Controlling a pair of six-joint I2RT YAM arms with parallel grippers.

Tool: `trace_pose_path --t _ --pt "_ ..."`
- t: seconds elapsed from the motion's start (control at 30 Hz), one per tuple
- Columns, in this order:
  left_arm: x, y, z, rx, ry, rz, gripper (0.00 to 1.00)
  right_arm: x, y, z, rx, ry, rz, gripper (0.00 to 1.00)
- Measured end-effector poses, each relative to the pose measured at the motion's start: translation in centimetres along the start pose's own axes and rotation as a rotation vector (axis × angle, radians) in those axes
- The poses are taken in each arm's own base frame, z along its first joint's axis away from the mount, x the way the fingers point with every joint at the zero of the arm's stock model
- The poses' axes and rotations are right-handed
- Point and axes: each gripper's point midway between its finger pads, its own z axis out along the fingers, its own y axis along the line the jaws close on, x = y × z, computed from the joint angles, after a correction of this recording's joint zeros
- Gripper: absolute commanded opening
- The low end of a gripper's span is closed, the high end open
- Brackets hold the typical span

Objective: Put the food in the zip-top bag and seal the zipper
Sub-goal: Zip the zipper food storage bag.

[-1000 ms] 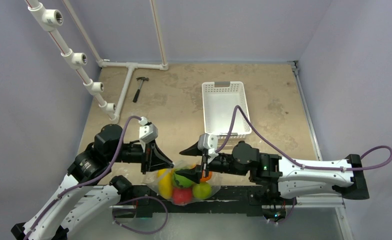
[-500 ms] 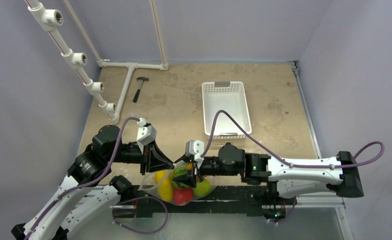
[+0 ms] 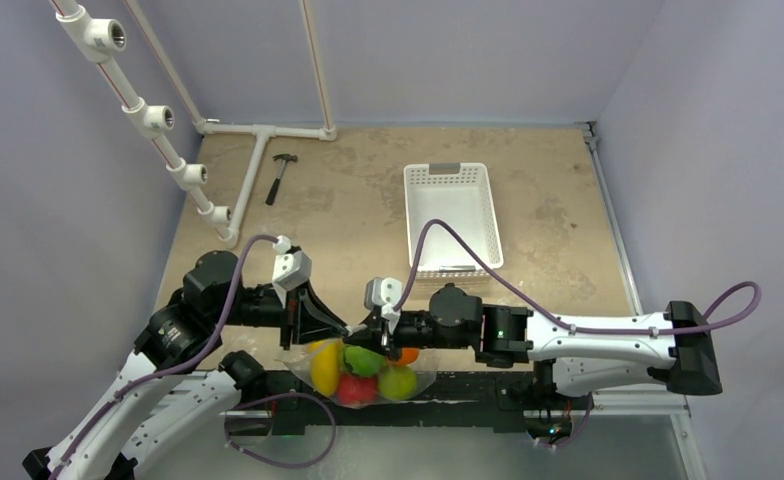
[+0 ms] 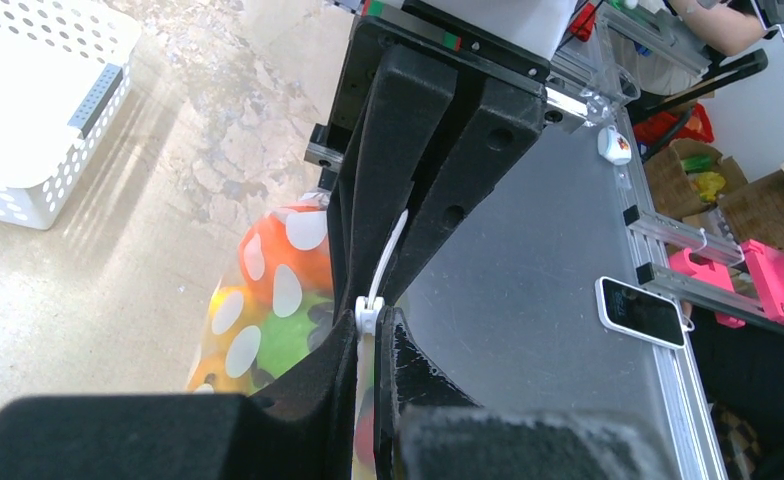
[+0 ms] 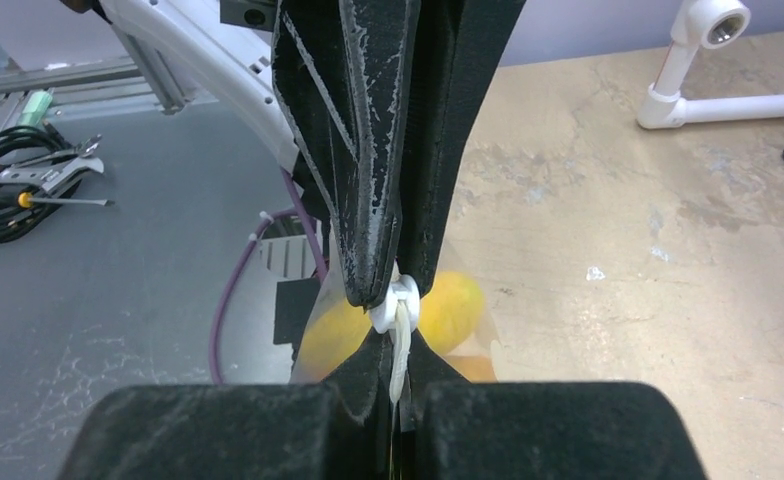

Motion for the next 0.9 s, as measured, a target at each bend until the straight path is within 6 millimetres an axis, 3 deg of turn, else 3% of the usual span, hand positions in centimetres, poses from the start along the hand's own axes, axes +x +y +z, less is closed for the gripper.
trace_pose_path --t 0.33,0.67,0.9 --pt "0.1 1.9 -0.1 -0.113 -0.005 -0.025 0.00 -1.0 -2.3 -1.4 0.146 -0.043 0.043 0.00" --pt "1.7 4.7 -0.7 -0.291 0.032 -0.126 0.00 -1.4 -4.5 -2.3 0.279 -0.070 0.081 0.00" --pt "2.8 5.6 -1.1 -0.355 0.061 -0.182 0.00 -1.4 -5.1 -2.5 0.317 -0.075 0.092 0.00"
